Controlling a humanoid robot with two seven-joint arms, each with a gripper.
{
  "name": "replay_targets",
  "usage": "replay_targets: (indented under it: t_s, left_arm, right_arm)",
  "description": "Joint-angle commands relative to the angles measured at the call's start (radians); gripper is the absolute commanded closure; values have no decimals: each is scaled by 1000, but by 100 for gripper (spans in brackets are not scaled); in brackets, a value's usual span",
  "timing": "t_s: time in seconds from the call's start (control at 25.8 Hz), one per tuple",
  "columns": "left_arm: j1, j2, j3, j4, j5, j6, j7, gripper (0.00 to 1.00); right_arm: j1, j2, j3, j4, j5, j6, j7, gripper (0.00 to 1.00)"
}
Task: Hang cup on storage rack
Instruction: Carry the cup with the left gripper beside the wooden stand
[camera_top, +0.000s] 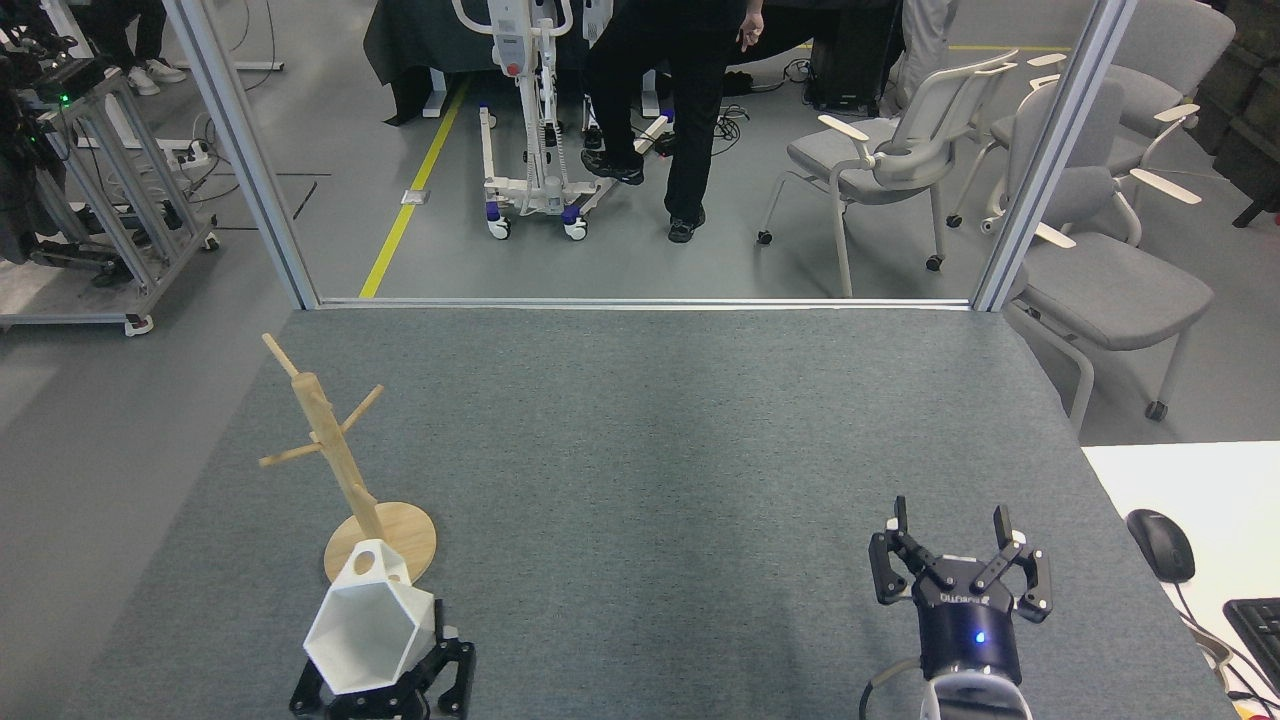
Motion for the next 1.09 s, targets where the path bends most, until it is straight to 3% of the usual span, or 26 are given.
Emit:
replay_targets:
  t_s: [0.0,0.31,0.5,0.74,0.97,1.05]
  left_arm:
    - [4,16,39,-1,0,74,-10,100]
    - [-36,68,51,4,-17,270,-77,100]
    - [-85,108,50,34,-98,274,-106,100]
    - [-123,140,48,91,-152,269,-148,100]
    - [-158,140,48,143,-152,270,-151,100]
    - [-175,140,48,169,-152,270,-151,100]
  right_arm:
    - [63,33,62,-11,-26,76,-8,1]
    - [66,39,115,-37,-72,38,15,0]
    - [55,41,106,-118,-118,25,147,0]
    - [60,39,23,-140,-175,-113,152,0]
    - [58,32,13,-126,-283,-110,158,1]
    - [58,33,23,-123,-274,-106,152,0]
